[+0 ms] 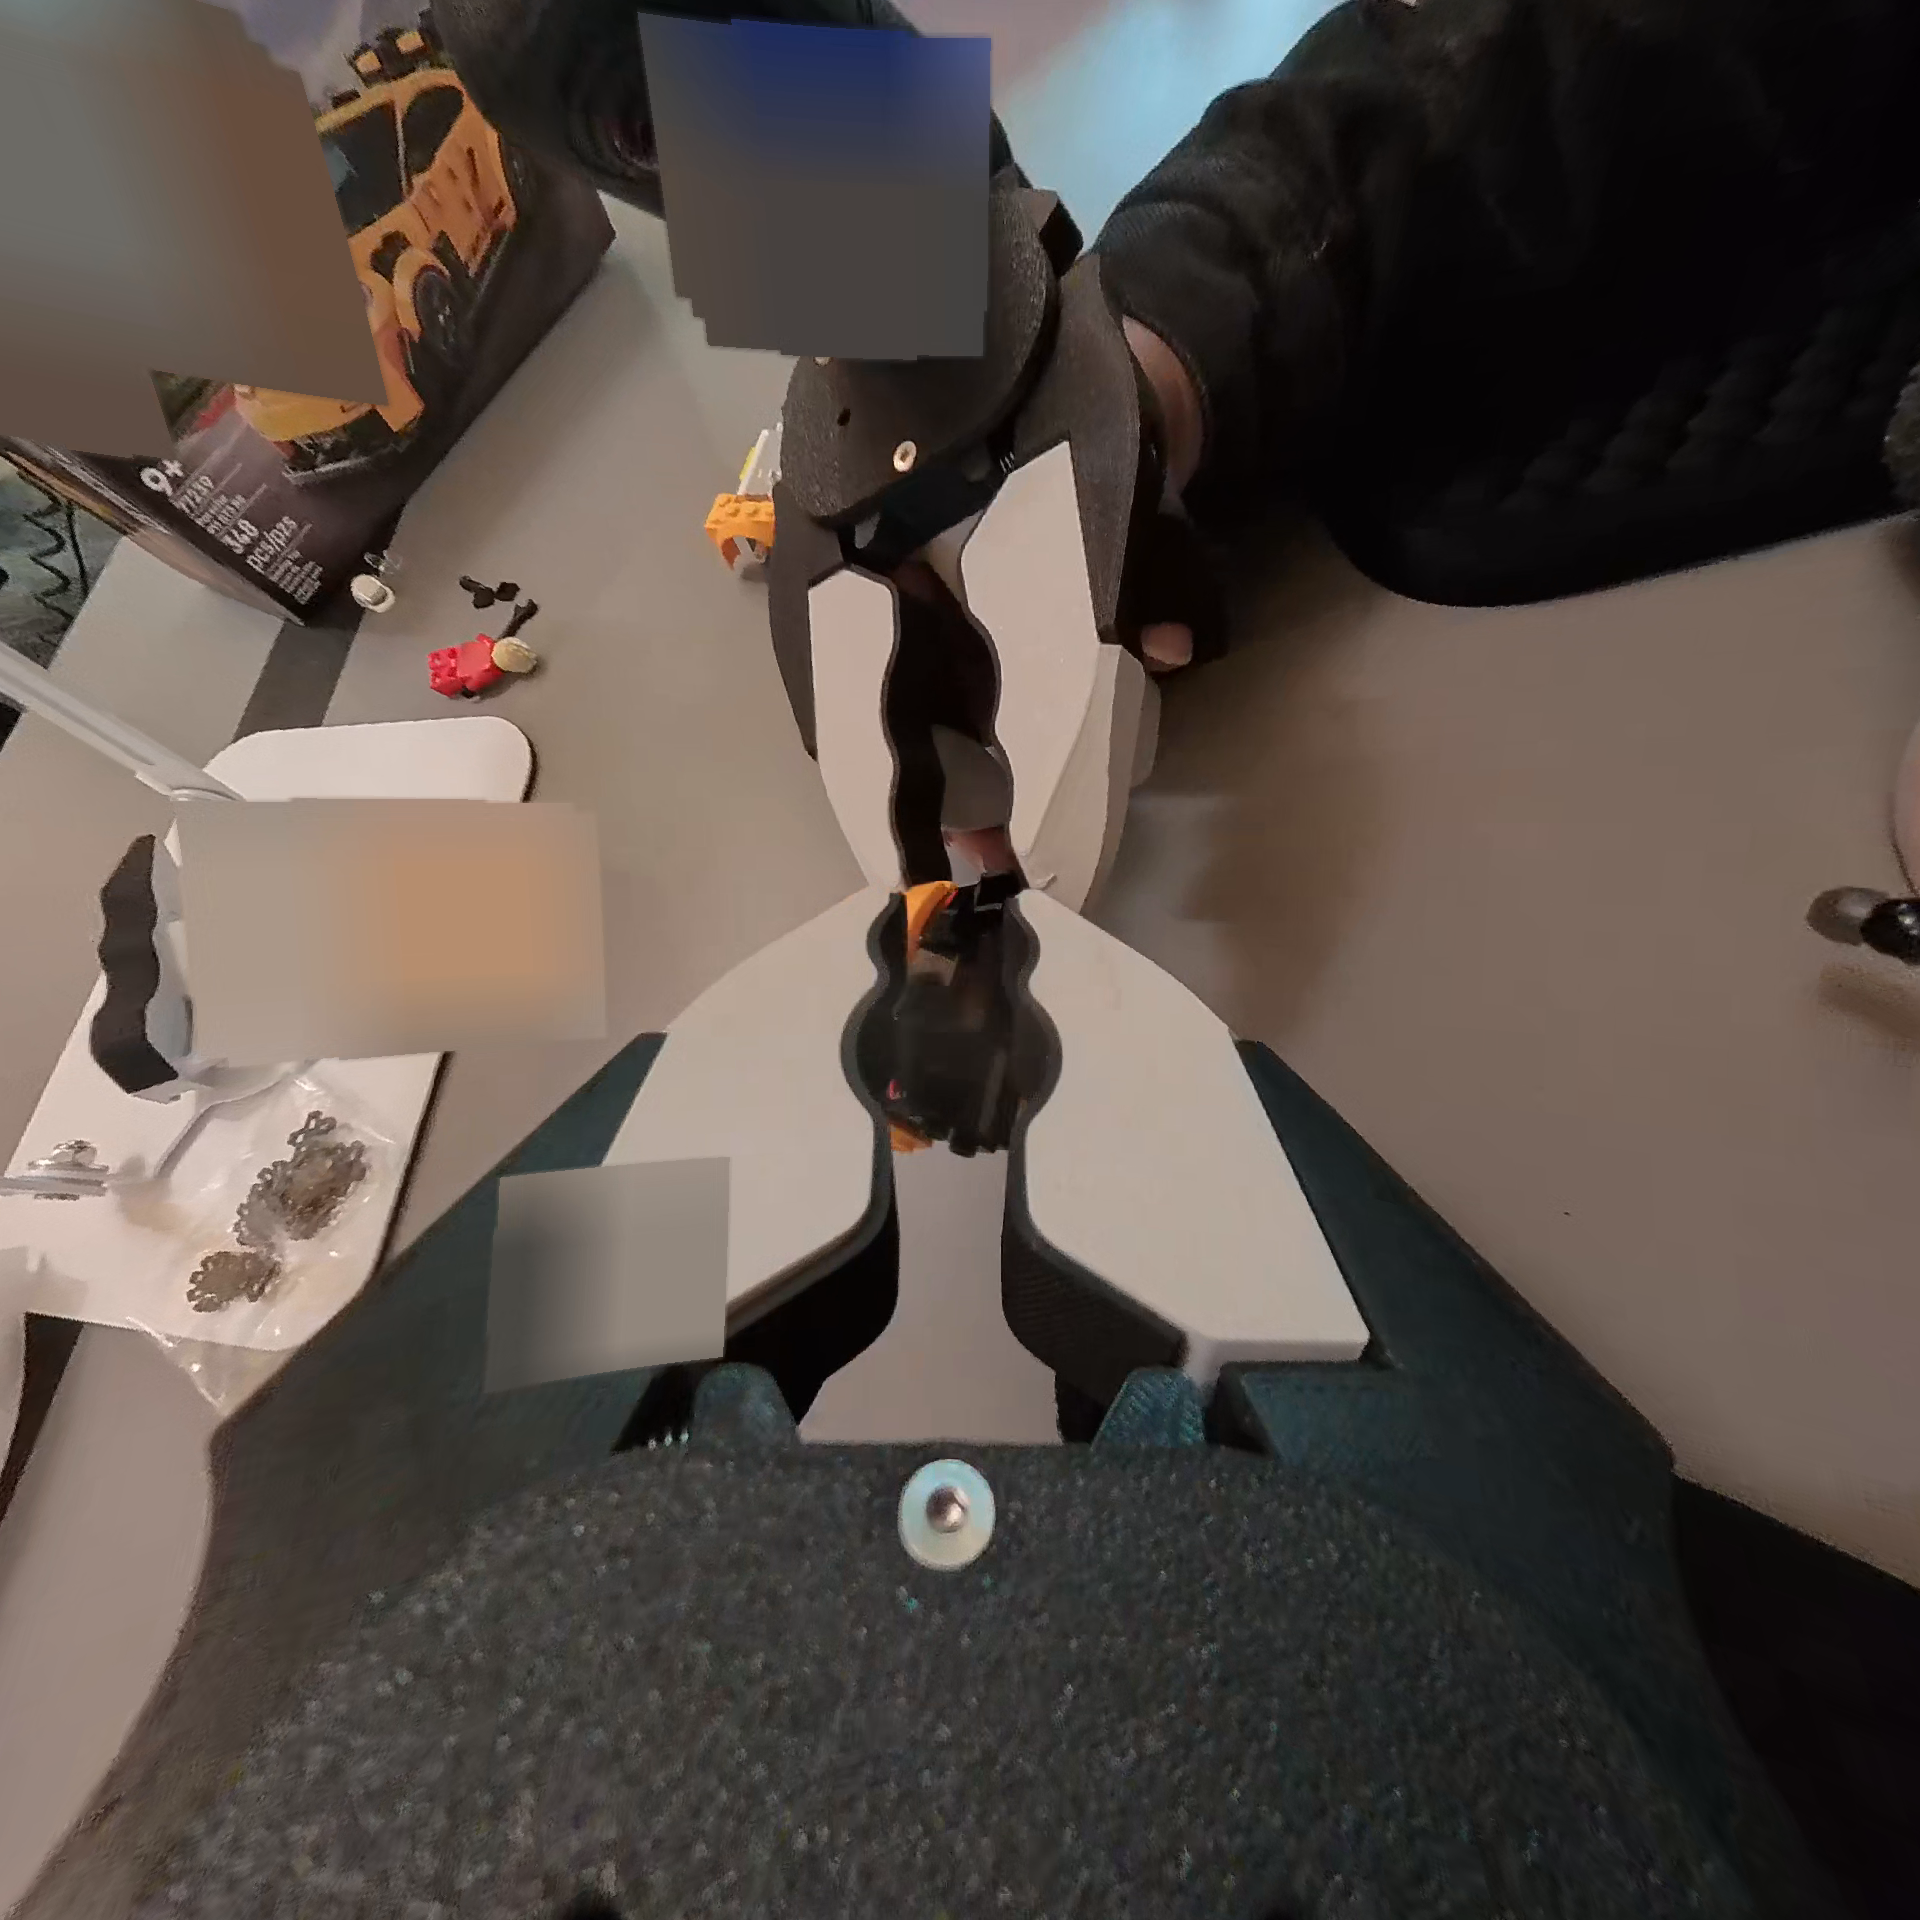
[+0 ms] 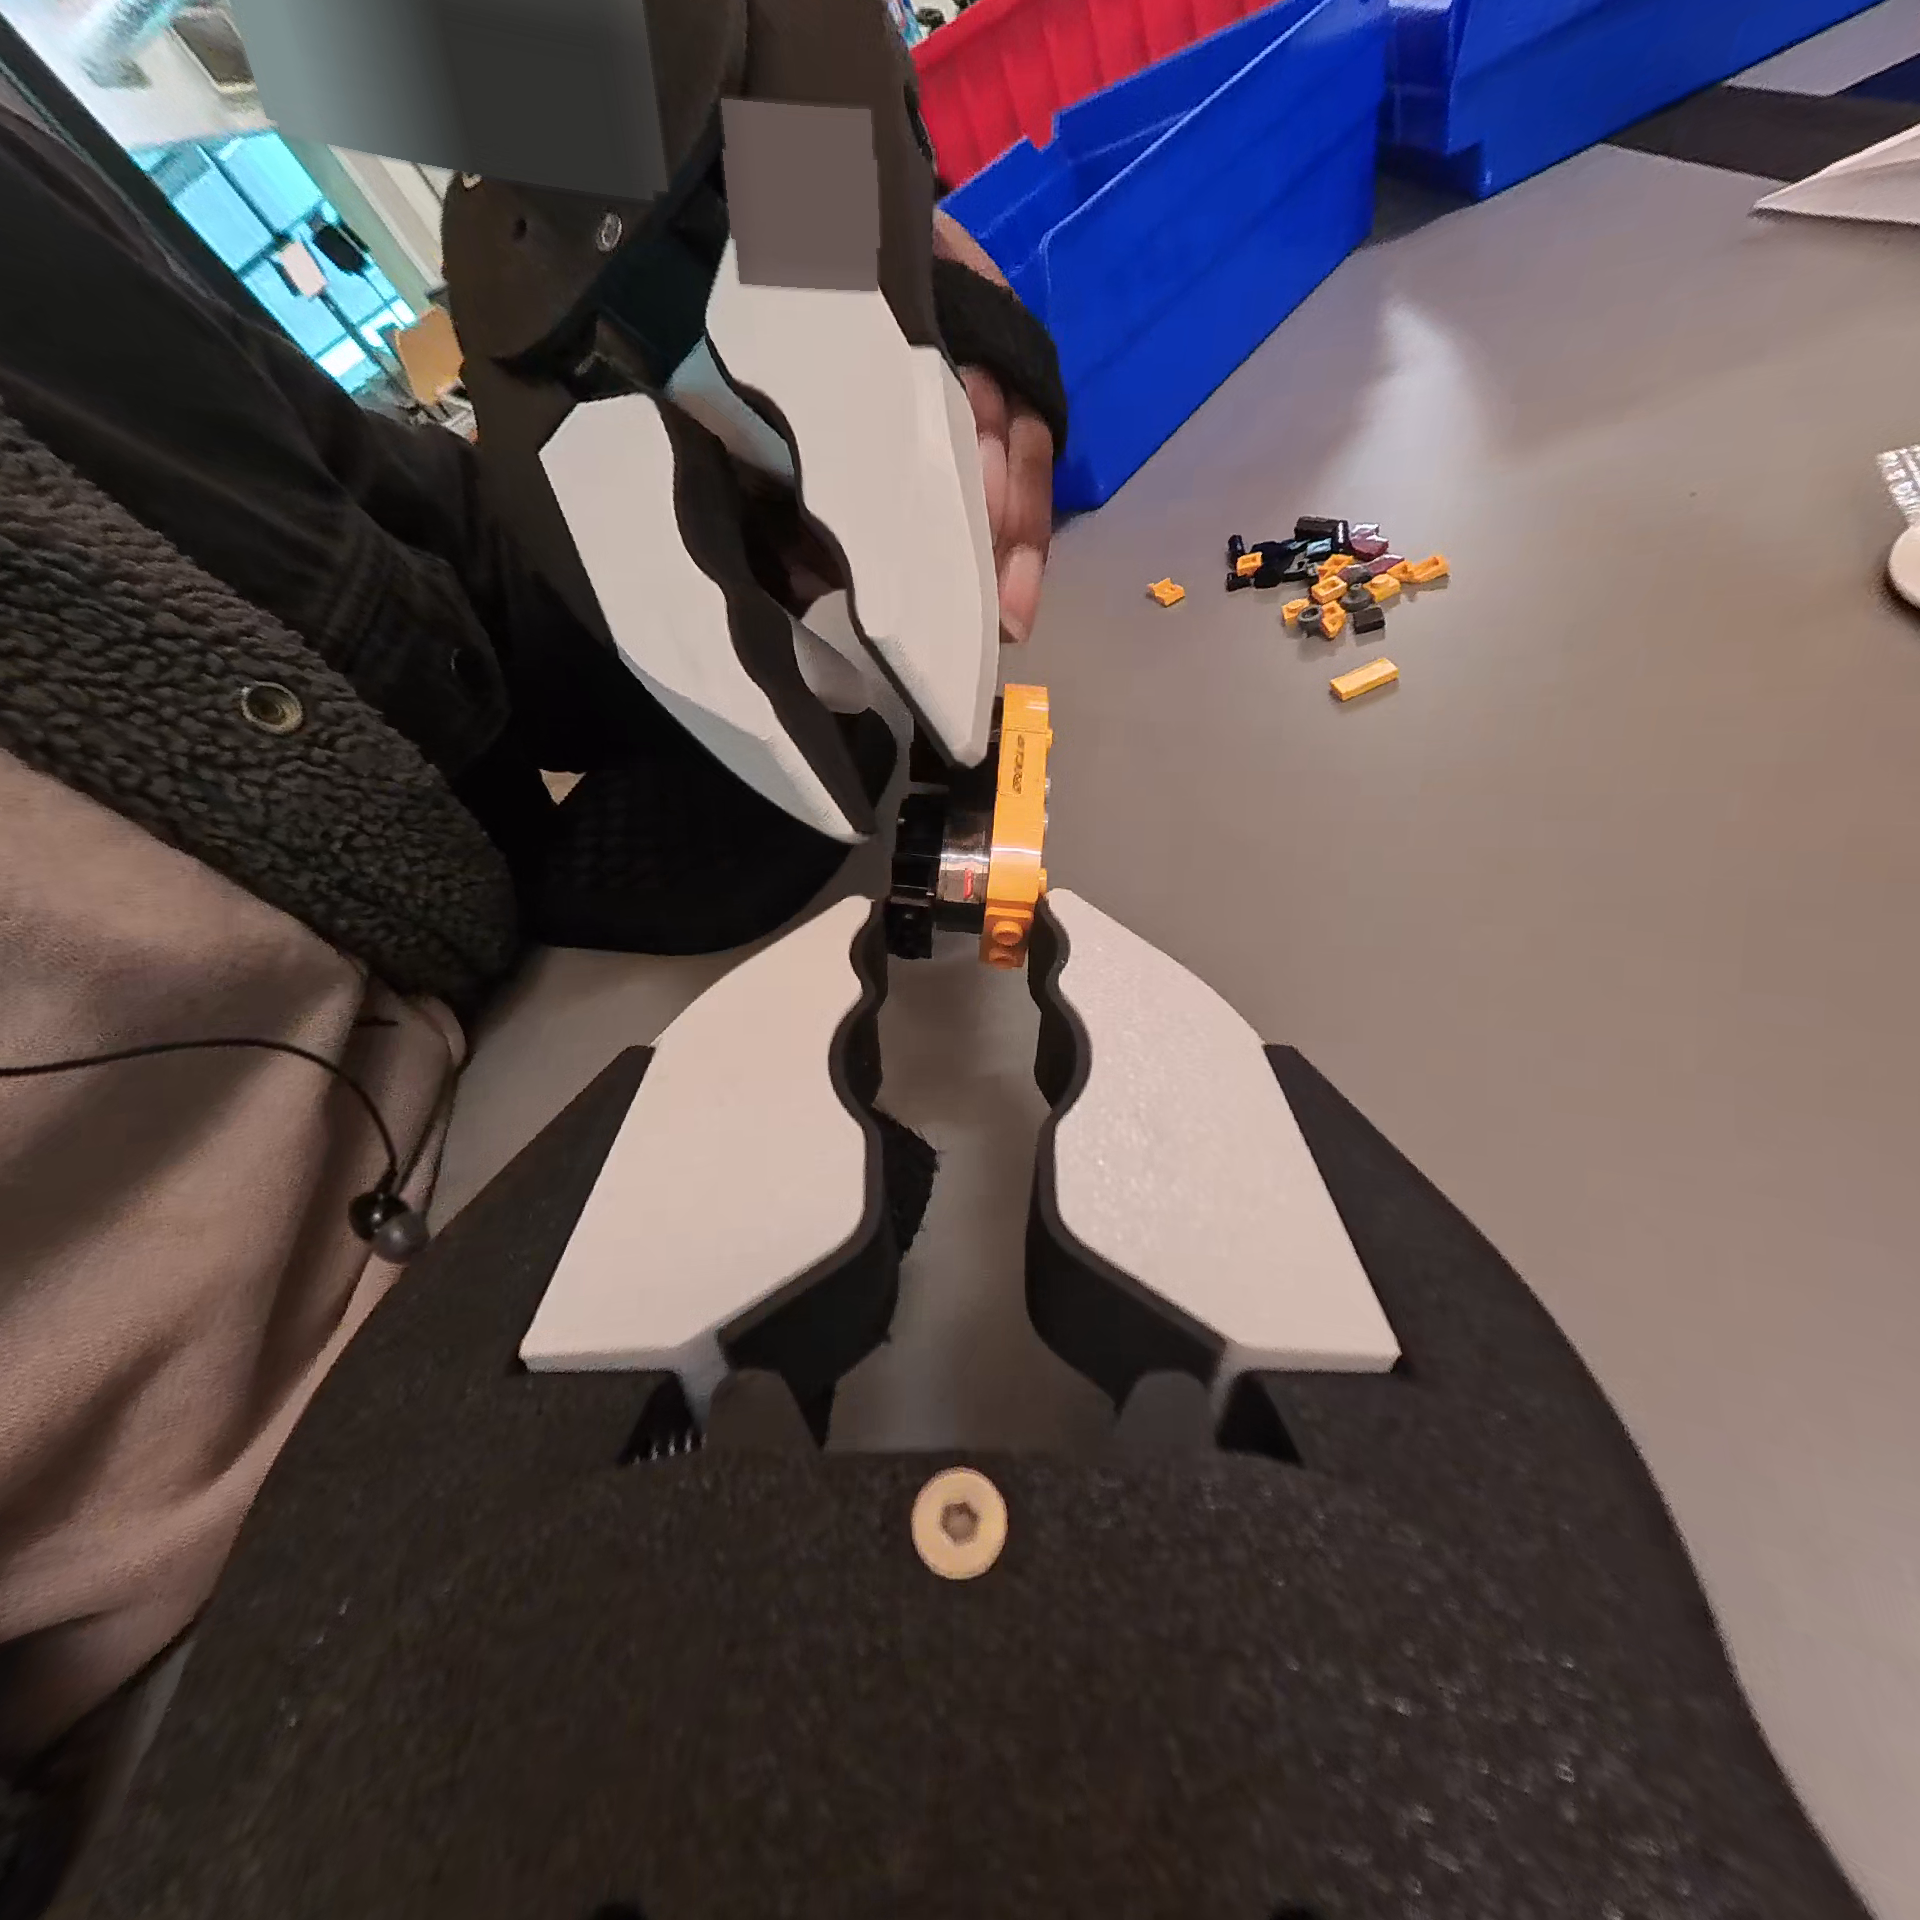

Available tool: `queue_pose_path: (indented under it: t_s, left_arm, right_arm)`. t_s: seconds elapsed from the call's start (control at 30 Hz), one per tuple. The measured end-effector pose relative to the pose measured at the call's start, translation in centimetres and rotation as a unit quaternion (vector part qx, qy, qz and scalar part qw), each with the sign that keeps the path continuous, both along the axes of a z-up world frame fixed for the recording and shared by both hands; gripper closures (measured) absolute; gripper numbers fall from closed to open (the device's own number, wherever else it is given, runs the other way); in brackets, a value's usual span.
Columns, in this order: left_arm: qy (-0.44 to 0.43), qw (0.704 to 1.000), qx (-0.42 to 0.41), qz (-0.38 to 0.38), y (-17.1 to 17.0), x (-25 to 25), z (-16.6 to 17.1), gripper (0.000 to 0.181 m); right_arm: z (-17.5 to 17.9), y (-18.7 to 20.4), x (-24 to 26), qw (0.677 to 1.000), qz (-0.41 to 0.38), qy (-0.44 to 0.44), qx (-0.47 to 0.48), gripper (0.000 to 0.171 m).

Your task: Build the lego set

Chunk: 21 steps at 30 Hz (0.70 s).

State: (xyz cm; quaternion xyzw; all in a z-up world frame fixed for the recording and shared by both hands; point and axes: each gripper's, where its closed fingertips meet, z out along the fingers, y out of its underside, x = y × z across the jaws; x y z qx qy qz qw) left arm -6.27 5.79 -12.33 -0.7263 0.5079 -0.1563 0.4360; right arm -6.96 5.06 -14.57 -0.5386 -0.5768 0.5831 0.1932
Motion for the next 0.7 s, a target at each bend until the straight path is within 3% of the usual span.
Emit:
queue_pose_path:
  t_s: [0.23,0.47,0.7]
  left_arm:
    - [0.010,0.999,0.035,-0.010,-0.5,-0.5,1.4,0.174]
    - [0.104,0.992,0.074,-0.008,-0.4,-0.2,-0.3,0.166]
    - [0.114,0.991,0.072,-0.016,-0.5,0.0,-0.9,0.167]
  right_arm:
    - [1.0,0.7,0.1,0.999,-0.010,0.018,-0.040,0.145]
    - [0.5,0.9,0.0,0.999,-0.019,0.003,-0.034,0.145]
    - [0.0,0.7,-0.2,0.999,-0.017,-0.013,-0.031,0.146]
